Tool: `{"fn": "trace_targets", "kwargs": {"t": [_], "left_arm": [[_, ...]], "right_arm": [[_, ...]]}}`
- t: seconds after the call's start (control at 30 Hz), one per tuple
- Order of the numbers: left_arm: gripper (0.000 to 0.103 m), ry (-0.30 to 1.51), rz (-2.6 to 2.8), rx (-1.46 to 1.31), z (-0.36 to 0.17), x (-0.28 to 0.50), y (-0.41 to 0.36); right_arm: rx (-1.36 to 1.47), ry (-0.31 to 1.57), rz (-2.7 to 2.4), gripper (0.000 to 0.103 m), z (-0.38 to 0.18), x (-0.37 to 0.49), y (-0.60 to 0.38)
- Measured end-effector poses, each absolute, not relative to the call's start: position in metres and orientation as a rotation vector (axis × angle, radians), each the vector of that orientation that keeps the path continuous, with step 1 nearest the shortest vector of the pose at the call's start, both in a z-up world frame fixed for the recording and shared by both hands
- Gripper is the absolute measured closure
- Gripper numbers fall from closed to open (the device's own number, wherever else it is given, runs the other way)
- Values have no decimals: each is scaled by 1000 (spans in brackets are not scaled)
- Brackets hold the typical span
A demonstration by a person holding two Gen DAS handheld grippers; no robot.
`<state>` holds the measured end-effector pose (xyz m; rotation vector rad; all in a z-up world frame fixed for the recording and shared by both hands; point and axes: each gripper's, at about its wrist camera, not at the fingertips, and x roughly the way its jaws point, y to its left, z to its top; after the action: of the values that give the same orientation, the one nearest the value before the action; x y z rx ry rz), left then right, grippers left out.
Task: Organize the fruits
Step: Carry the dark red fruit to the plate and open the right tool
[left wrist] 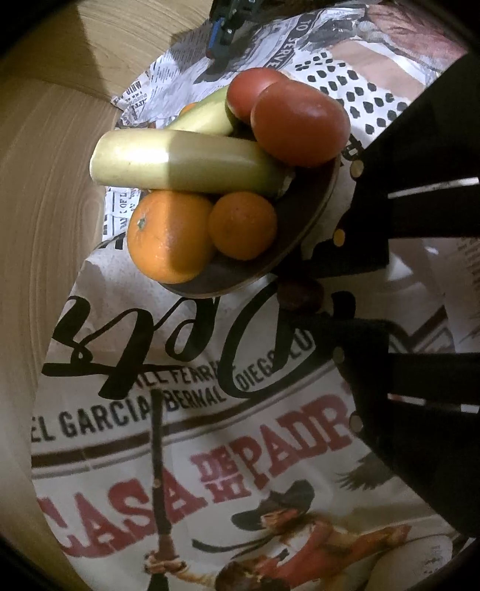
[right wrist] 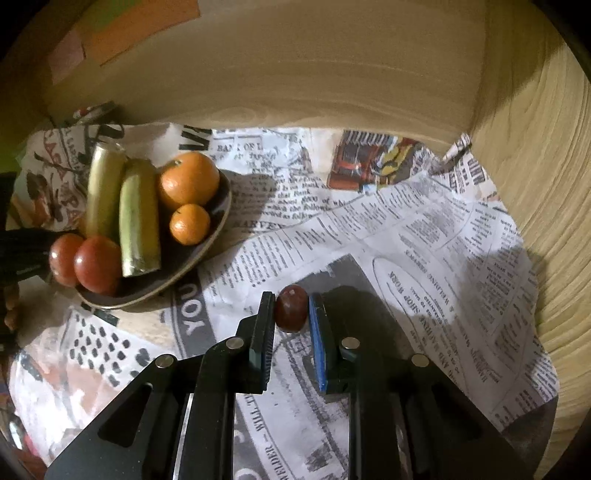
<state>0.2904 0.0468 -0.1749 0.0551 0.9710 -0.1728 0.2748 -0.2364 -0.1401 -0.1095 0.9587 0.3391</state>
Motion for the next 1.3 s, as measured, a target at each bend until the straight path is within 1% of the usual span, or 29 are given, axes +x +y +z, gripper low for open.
{"fn": "trace_targets", "kwargs": {"t": [0.23, 0.53, 0.67, 0.97, 1.3], "left_arm": [[85, 944, -177, 20, -163, 280, 54], [85, 835, -230, 29, -128, 256, 44], [85, 812, -255, 29, -120, 252, 36], [85, 837, -270, 9, -129, 260, 25], [85, 868, -263, 57, -145, 266, 18]], "right_arm": [[-116, 911, 376, 86, -123, 265, -226], [-141, 853, 432, 86, -101, 256, -202], [-155, 836, 465, 86, -96, 256, -189], [-189, 846, 522, 86, -104, 260, -160], [-180, 935, 497, 86, -134, 284, -159]]}}
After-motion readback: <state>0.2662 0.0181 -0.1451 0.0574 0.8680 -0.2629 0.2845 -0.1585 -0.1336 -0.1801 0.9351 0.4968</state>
